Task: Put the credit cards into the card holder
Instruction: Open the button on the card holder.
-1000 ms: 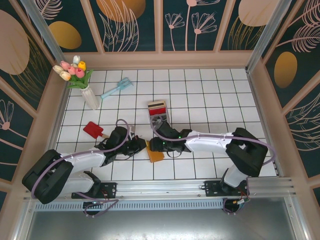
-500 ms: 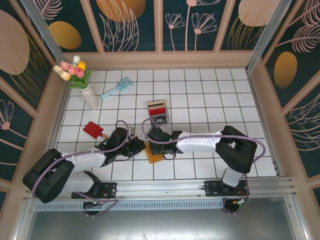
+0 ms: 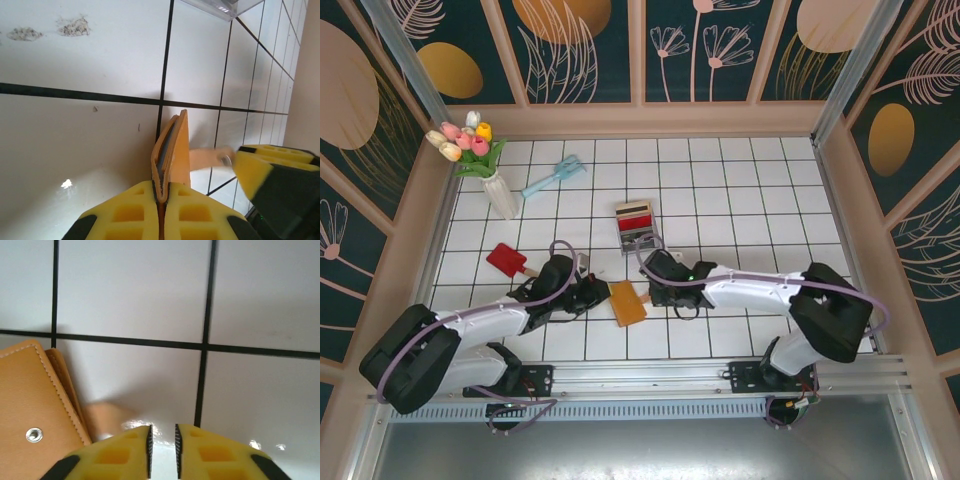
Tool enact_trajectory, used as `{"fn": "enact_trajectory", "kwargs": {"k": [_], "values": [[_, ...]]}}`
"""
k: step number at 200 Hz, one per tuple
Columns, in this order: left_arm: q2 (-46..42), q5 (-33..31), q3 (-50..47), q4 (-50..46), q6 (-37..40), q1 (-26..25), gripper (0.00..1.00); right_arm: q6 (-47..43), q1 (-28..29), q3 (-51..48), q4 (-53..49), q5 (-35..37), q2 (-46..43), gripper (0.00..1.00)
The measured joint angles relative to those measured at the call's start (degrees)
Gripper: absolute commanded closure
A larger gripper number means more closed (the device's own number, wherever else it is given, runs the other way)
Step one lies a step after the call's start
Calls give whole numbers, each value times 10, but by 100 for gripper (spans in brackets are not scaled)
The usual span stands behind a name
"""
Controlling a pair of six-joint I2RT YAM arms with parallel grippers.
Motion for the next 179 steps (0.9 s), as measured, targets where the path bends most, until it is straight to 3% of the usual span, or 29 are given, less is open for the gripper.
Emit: {"fn": "enact_trajectory", "kwargs": {"k": [14, 42, 89, 145, 170, 179], "values": [[9, 0, 3, -1, 4, 0, 100, -2, -17, -10, 7, -23, -19, 53], [22, 1, 7, -3, 11, 0, 100, -12, -38, -19, 36, -72, -37, 43], [30, 5, 13, -3, 17, 0, 100, -43, -33, -15, 71, -137, -24, 36], [30, 5, 14, -3, 19, 0, 100, -69, -6, 35, 65, -139, 60, 35], [30, 5, 14, -4, 21, 0, 100, -73, -2, 48, 49, -117, 76, 44], [30, 5, 14, -4, 21, 0, 100, -77, -2, 50, 42, -108, 77, 55]]}}
